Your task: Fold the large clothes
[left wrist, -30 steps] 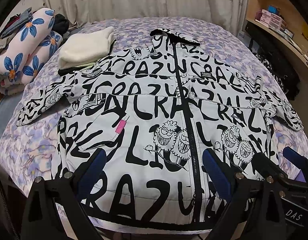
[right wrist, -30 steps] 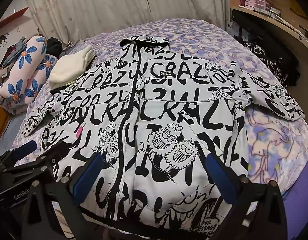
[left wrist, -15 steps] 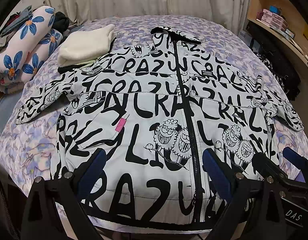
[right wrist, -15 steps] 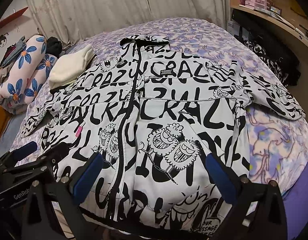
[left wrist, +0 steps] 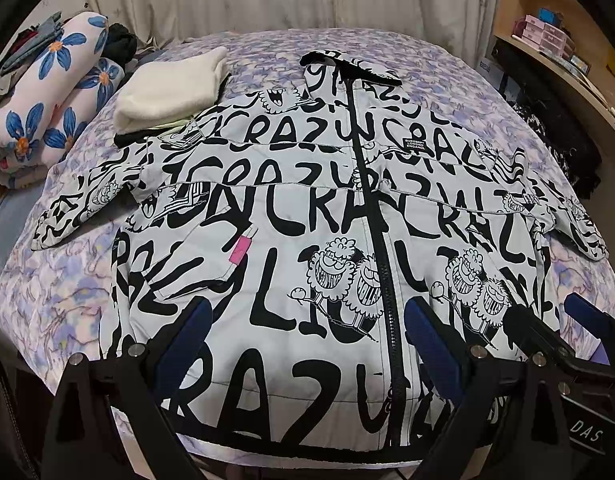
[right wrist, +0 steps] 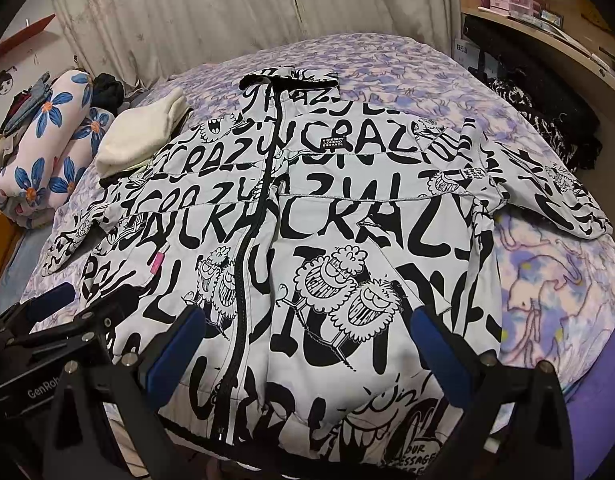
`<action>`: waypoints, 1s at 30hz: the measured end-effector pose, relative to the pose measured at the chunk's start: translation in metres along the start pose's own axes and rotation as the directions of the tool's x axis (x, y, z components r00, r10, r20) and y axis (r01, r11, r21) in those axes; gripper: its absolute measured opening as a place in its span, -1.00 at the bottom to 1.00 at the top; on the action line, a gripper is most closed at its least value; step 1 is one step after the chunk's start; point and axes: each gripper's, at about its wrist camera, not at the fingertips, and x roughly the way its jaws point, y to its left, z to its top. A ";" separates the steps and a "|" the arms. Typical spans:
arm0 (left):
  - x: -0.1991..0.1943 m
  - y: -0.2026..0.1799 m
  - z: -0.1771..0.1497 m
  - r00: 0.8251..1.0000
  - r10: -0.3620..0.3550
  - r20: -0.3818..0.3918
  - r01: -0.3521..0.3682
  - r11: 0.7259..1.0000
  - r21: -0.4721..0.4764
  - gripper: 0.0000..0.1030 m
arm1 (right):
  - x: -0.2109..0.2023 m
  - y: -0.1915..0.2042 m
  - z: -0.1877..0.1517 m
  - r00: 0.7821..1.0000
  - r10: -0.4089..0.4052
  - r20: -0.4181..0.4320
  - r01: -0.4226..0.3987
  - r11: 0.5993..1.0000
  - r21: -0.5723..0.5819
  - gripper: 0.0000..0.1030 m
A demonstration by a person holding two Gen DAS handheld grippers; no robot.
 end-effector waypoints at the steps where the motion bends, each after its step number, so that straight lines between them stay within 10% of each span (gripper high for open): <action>1: 0.001 0.000 0.000 1.000 -0.001 0.000 0.001 1.000 0.002 0.85 | 0.000 0.000 0.000 1.000 -0.002 0.000 0.002 1.000 -0.001 0.99; 11: -0.008 -0.014 0.034 0.998 -0.037 0.043 0.035 0.998 0.043 0.87 | -0.016 -0.008 0.028 0.993 -0.078 0.093 0.082 0.995 -0.048 0.99; 22: -0.029 -0.073 0.116 0.972 -0.074 0.223 0.045 0.990 0.133 0.87 | -0.069 -0.073 0.096 0.891 -0.307 0.335 0.328 0.945 -0.008 0.99; 30: -0.015 -0.129 0.153 0.944 -0.092 0.317 0.016 0.972 0.235 0.87 | -0.062 -0.157 0.130 0.918 -0.304 0.255 0.277 0.951 0.135 0.99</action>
